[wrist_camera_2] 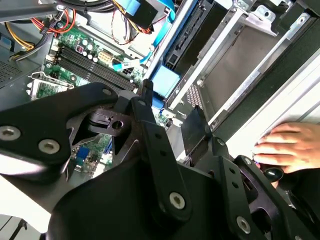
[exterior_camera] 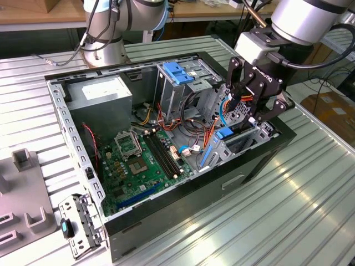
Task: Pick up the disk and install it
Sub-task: 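Insert the disk into the insertion slot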
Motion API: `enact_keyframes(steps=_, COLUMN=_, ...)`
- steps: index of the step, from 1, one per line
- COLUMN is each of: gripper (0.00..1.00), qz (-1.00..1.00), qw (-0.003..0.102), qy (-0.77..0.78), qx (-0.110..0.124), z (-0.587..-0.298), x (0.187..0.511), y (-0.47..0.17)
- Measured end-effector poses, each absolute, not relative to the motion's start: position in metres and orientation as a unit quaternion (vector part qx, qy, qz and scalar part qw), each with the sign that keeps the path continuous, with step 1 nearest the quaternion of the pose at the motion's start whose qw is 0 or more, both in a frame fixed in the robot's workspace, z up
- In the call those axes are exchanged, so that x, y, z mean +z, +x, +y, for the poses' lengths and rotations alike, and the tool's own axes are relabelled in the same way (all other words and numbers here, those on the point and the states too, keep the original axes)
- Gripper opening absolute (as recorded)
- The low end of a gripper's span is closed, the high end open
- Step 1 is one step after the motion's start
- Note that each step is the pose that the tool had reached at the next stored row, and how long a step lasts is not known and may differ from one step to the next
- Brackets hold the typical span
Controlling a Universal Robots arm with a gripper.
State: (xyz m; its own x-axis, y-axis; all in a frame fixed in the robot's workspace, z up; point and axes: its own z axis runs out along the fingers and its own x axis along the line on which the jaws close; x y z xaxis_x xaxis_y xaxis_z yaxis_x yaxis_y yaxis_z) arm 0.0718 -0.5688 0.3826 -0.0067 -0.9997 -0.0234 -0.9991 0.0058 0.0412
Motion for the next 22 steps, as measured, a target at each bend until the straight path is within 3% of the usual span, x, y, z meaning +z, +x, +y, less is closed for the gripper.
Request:
enact_keyframes(steps=2, gripper=0.49, qz=-0.709, qw=0.006, qy=0.705, qx=-0.023, z=-0.569, x=0.383, y=0.072)
enact_keyframes(steps=7, gripper=0.18, qz=-0.709, qw=0.006, qy=0.705, qx=-0.023, z=-0.569, x=0.382, y=0.072)
enact_keyframes(steps=8, gripper=0.18, qz=-0.709, qw=0.006, qy=0.705, qx=-0.023, z=-0.569, x=0.382, y=0.072)
enact_keyframes(steps=9, gripper=0.12, qz=-0.709, qw=0.006, qy=0.705, qx=-0.023, z=-0.569, x=0.382, y=0.072)
enact_keyframes(steps=22, gripper=0.11, qz=-0.709, qw=0.006, qy=0.705, qx=-0.023, z=-0.569, x=0.372, y=0.072)
